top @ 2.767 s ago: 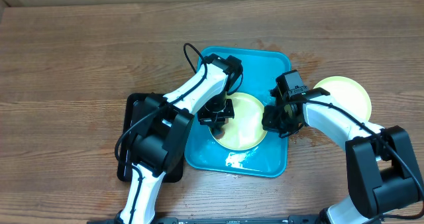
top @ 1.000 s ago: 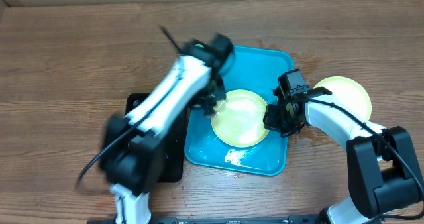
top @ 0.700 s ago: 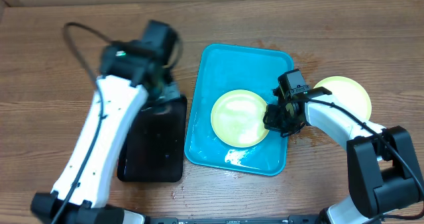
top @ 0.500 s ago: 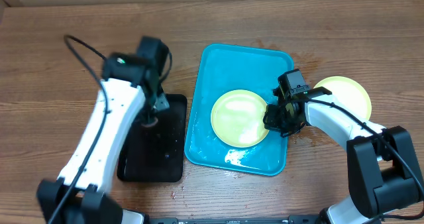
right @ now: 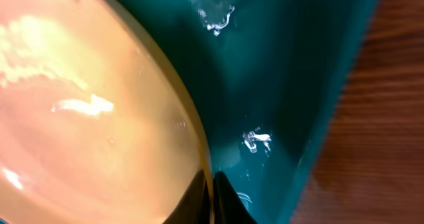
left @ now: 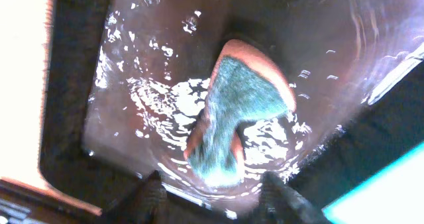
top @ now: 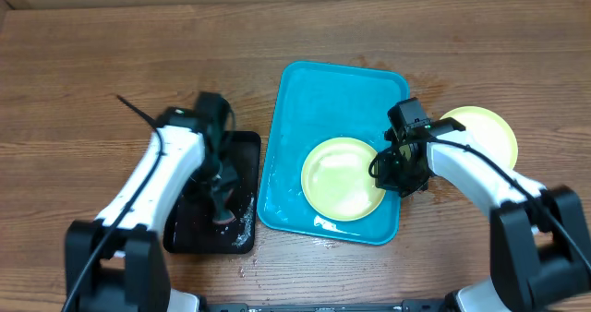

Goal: Clean dirty plates on tray and stack at the side
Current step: 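Lift the yellow plate by its rim with the right gripper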

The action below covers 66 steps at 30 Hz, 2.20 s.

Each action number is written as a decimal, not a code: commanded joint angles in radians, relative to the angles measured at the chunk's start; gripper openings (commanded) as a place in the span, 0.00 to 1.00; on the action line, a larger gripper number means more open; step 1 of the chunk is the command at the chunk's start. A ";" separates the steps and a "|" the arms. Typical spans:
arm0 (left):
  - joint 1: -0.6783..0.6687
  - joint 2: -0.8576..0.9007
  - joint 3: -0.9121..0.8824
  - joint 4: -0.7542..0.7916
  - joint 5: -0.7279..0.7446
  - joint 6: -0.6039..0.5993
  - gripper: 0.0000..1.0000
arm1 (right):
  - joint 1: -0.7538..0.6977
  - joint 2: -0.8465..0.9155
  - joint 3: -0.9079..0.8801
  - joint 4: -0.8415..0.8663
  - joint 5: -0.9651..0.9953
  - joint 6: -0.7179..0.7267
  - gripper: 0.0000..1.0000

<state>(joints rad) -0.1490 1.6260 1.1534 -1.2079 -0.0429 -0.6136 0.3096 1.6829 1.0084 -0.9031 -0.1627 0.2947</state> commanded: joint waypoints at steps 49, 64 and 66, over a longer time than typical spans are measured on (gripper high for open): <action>0.246 -0.350 0.727 -0.393 0.190 0.251 1.00 | 1.043 -0.011 0.273 0.533 1.445 -0.172 0.04; 0.246 -0.306 0.727 -0.411 0.191 0.252 1.00 | 1.043 -0.011 0.273 0.535 1.445 -0.173 0.04; 0.246 -0.307 0.727 -0.428 0.200 0.251 1.00 | 1.043 -0.011 0.273 0.535 1.445 -0.172 0.04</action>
<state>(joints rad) 0.0933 1.3159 1.8671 -1.6234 0.1570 -0.3847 1.3506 1.6897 1.2678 -0.3779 1.2572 0.1188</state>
